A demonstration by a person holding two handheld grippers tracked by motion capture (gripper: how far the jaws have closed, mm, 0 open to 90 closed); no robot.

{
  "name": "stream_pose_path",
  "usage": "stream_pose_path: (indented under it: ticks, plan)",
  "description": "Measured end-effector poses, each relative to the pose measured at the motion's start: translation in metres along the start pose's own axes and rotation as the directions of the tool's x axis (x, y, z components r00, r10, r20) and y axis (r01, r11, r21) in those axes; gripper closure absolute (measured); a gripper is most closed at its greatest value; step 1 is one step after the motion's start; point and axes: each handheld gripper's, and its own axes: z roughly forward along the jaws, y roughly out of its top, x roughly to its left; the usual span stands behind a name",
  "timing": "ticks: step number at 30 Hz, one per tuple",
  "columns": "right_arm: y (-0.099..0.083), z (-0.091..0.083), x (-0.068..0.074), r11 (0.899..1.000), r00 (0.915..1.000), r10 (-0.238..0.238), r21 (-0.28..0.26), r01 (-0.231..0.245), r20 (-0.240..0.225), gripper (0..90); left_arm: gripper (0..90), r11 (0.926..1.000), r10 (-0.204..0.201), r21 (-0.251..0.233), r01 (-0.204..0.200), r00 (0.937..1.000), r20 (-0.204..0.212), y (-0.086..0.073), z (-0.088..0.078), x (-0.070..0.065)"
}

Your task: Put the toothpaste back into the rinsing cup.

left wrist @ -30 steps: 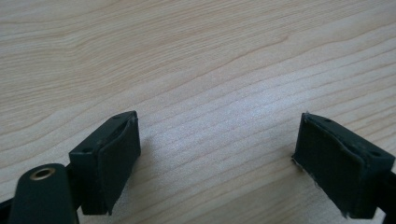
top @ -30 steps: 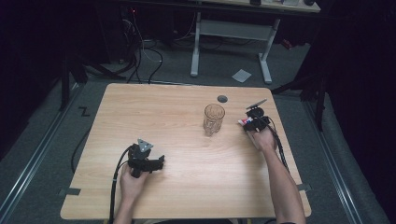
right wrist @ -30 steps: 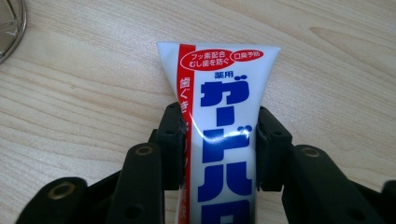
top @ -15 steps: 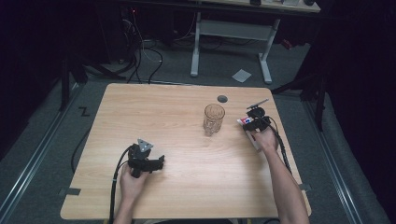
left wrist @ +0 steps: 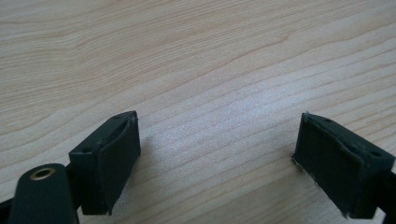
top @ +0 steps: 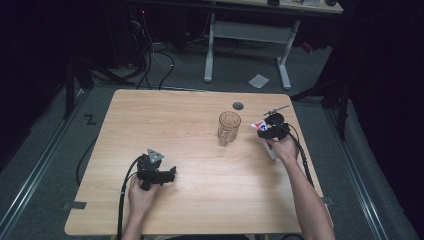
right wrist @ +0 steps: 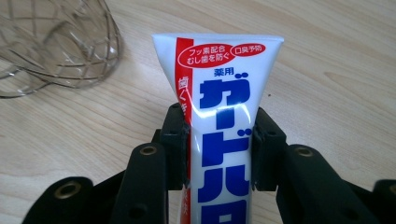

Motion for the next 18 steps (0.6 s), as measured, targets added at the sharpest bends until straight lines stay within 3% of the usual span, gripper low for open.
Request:
stream_pose_path:
  ticks: [18]
  plan:
    - [0.003,-0.024,0.015,0.993,0.9966,-0.047,-0.111,0.040,-0.067,64.9,14.5,1.0000,0.000,0.000,0.000,1.0000,0.000,0.000,0.000,0.000]
